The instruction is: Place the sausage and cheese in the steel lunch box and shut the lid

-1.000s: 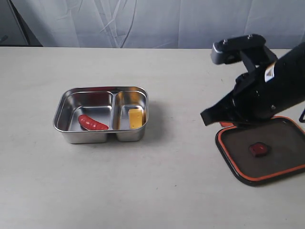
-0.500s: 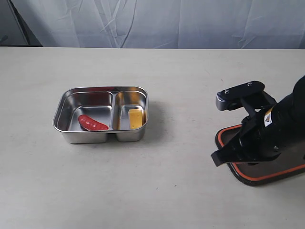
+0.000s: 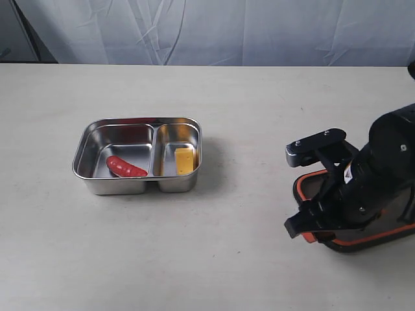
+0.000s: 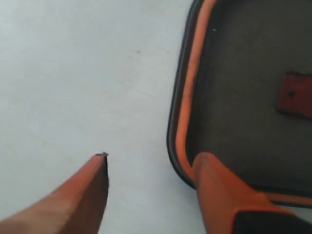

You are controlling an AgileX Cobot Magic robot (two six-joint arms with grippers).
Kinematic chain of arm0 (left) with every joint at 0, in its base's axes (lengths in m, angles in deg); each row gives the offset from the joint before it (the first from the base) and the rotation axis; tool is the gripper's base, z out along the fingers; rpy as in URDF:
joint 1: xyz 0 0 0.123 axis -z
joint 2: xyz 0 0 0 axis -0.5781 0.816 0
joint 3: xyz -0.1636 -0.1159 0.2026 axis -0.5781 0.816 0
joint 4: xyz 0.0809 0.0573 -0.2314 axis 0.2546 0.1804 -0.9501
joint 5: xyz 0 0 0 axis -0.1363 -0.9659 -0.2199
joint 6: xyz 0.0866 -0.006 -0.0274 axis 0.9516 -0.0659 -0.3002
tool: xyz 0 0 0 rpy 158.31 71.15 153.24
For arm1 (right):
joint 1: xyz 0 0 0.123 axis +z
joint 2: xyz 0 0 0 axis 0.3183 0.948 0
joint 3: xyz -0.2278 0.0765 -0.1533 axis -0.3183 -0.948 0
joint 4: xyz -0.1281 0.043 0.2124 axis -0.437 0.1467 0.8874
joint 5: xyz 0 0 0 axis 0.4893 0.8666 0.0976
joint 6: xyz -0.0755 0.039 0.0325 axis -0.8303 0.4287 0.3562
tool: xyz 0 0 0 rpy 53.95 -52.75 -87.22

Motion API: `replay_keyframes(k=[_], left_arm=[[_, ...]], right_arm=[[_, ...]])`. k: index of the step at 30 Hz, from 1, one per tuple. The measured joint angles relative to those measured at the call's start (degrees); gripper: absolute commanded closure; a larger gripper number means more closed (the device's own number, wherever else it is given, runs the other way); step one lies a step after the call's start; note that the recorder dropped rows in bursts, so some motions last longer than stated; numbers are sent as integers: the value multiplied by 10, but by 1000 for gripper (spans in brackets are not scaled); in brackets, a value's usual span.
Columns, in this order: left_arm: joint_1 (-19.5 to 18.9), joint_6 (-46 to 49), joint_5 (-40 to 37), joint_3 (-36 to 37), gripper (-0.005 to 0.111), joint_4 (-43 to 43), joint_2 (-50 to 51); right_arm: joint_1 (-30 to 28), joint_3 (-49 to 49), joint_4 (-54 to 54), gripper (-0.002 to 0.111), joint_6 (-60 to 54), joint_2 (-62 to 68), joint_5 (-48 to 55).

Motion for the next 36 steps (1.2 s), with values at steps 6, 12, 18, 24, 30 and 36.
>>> replay_keyframes(k=[6, 12, 18, 24, 30, 36], left_arm=[[0, 0, 0, 0, 107, 0, 0], [0, 0, 0, 0, 107, 0, 0], [0, 0, 0, 0, 107, 0, 0], [0, 0, 0, 0, 107, 0, 0], [0, 0, 0, 0, 107, 0, 0], [0, 0, 0, 0, 107, 0, 0]], right_arm=[[0, 0, -65, 61, 72, 34, 0], [0, 0, -72, 61, 88, 66, -20], [0, 0, -72, 61, 89, 98, -37], [0, 2, -70, 83, 100, 111, -39], [0, 4, -65, 108, 109, 115, -41], [0, 4, -67, 108, 111, 116, -40]])
